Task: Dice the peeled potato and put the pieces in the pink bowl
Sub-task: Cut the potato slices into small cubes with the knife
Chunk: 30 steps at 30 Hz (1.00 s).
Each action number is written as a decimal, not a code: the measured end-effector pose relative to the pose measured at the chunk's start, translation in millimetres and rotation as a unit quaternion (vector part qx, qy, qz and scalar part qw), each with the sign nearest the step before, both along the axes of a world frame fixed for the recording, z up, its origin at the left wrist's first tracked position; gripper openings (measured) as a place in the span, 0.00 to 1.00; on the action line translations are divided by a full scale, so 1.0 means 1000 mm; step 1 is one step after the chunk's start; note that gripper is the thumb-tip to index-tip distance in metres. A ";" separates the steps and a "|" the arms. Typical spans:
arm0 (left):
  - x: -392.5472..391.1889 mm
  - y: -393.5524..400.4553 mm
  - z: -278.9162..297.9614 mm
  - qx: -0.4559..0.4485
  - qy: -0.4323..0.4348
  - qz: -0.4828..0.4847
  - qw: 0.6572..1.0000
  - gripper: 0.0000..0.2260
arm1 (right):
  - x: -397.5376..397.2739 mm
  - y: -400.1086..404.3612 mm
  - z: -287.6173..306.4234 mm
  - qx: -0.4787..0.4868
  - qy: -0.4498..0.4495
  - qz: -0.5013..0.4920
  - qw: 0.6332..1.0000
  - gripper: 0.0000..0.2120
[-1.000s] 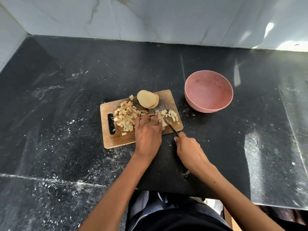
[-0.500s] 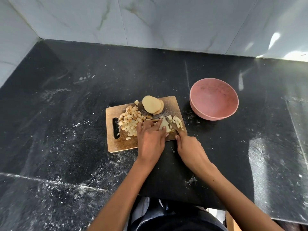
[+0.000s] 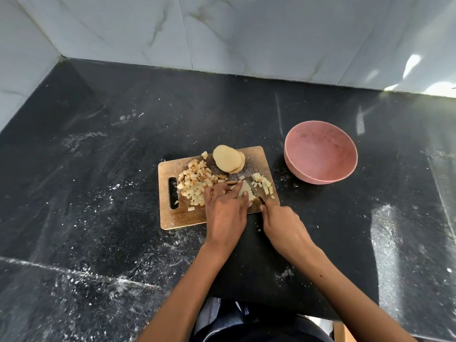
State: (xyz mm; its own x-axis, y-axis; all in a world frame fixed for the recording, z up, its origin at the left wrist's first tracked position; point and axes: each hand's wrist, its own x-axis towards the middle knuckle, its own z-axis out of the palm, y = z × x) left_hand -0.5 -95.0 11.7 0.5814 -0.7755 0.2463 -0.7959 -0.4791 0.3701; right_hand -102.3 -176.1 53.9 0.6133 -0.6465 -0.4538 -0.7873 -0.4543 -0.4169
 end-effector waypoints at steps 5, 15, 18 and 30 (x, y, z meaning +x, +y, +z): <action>-0.001 0.000 0.000 0.006 0.006 0.006 1.000 0.05 | -0.006 0.002 0.002 -0.016 0.047 0.034 0.998 0.14; -0.002 0.000 -0.003 -0.010 -0.008 0.007 1.000 0.02 | -0.009 0.005 0.004 -0.012 0.076 0.038 0.996 0.13; -0.002 0.000 -0.003 -0.014 -0.001 0.005 1.000 0.02 | -0.019 0.009 0.004 -0.013 0.077 0.034 0.996 0.13; -0.004 0.002 -0.003 -0.018 -0.037 -0.010 0.999 0.03 | -0.008 0.000 0.014 -0.008 0.001 -0.012 1.000 0.12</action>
State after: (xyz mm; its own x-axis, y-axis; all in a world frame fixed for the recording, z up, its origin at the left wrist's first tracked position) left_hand -4.6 -93.1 9.2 0.5449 -0.7766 0.3163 -0.8311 -0.4502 0.3264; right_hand -110.8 -176.5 67.6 0.5961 -0.6683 -0.4450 -0.7992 -0.4409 -0.4085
